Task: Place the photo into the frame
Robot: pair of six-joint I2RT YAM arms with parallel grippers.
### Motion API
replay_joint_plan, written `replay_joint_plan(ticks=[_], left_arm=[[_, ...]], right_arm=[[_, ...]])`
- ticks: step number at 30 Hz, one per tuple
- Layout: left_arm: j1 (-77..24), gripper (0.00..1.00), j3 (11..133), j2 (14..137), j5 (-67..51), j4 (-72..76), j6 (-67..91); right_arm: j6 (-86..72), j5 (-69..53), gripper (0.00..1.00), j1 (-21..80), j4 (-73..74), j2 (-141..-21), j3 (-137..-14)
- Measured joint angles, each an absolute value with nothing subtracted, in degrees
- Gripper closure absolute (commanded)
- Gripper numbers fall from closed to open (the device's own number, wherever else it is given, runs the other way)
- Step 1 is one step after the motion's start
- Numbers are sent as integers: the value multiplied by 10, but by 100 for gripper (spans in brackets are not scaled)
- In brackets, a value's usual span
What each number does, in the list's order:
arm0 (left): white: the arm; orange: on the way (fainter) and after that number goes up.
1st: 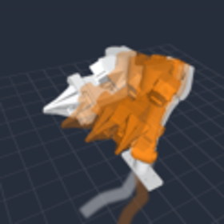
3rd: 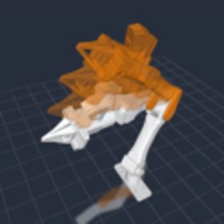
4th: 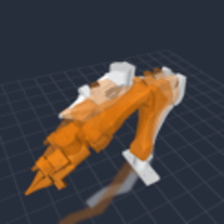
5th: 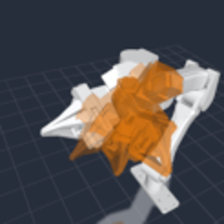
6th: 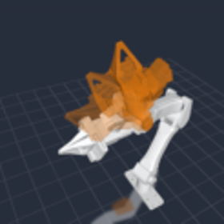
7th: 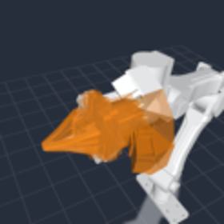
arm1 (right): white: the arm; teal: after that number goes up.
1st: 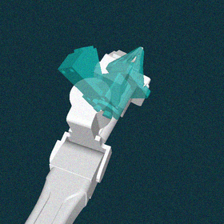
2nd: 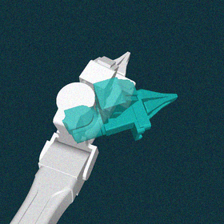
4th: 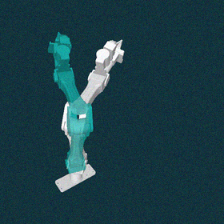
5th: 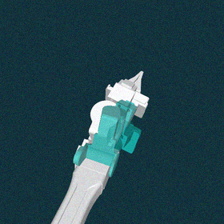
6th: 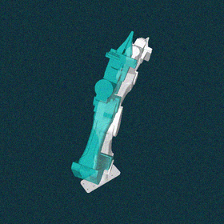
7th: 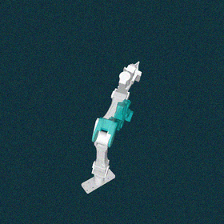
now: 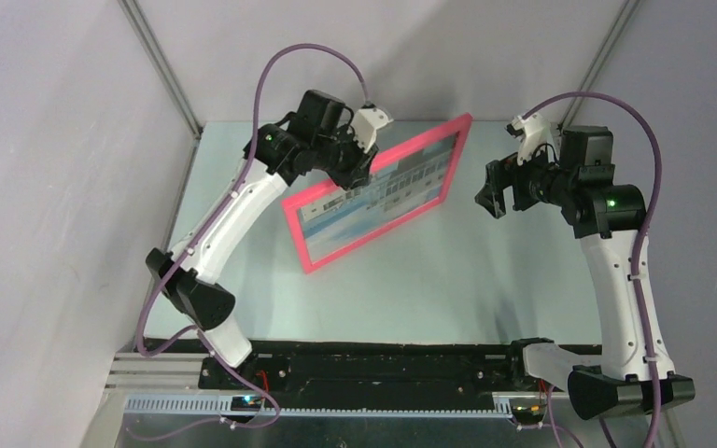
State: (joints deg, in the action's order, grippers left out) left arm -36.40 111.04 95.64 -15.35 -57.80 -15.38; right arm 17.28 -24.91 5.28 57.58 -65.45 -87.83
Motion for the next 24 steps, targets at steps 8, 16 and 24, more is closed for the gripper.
replay_joint_plan(ticks=[8, 16, 24], left_arm=[[-298, 100, 1150, 992, -192, -586, -59], [-236, 100, 1156, 1011, -233, -587, 19], [-179, 100, 1099, 1012, -267, -527, 85]], right_arm=[[158, -260, 15, 39, 563, -663, -853], [141, -277, 16, 36, 542, -697, -830], [132, -286, 17, 35, 520, -721, -798]])
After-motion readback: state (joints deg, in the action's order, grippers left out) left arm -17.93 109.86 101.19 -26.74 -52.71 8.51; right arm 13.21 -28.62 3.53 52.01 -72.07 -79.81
